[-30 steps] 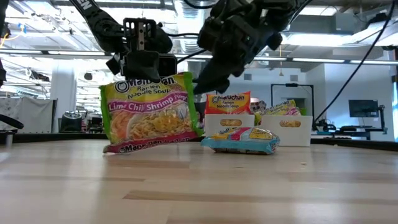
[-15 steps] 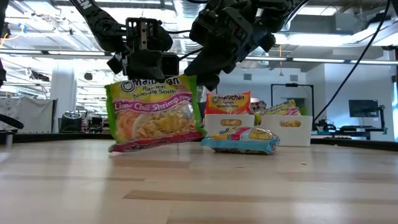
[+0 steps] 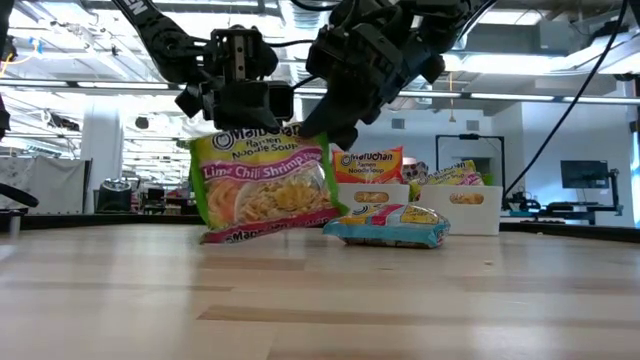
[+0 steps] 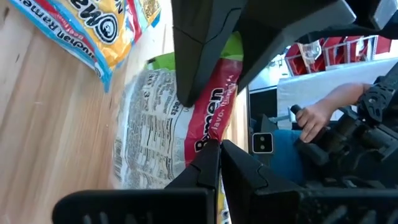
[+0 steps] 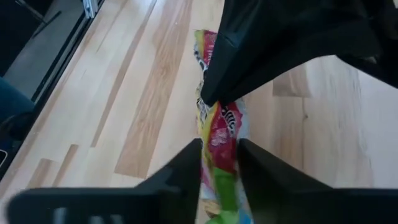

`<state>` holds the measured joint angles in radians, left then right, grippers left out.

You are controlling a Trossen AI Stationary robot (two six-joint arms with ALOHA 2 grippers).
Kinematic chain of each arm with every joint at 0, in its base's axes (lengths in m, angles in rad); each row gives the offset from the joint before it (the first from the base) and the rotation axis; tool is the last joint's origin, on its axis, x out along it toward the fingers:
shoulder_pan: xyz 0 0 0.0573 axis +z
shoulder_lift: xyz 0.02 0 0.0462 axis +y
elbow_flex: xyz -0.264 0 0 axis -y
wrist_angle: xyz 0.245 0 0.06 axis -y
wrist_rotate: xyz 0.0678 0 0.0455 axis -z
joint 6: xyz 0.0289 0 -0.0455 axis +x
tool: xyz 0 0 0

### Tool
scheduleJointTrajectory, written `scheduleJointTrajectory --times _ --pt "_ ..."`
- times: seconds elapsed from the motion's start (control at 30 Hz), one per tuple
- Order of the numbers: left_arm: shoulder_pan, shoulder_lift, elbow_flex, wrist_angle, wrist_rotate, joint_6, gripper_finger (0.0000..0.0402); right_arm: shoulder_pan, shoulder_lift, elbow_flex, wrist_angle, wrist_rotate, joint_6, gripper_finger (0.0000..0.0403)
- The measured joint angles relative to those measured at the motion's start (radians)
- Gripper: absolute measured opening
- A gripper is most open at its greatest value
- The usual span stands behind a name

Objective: Sort Maruchan noodles
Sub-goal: Put the green noodle pack into the right white bin

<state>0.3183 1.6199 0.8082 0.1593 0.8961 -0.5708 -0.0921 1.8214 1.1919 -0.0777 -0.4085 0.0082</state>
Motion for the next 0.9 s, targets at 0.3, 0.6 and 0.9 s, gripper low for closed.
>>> scheduleJointTrajectory --times 0.3,0.6,0.9 --pt "-0.001 0.000 0.000 0.040 -0.062 -0.062 0.0000 0.001 0.000 0.000 -0.038 0.001 0.069 0.0012" --pt "-0.005 0.000 0.000 0.045 -0.114 -0.073 0.0031 0.015 -0.010 0.000 -0.122 -0.005 0.126 0.0004" --pt "0.015 0.000 0.019 0.120 -0.081 -0.185 0.0102 0.057 -0.095 -0.002 -0.217 0.087 0.234 0.0002"
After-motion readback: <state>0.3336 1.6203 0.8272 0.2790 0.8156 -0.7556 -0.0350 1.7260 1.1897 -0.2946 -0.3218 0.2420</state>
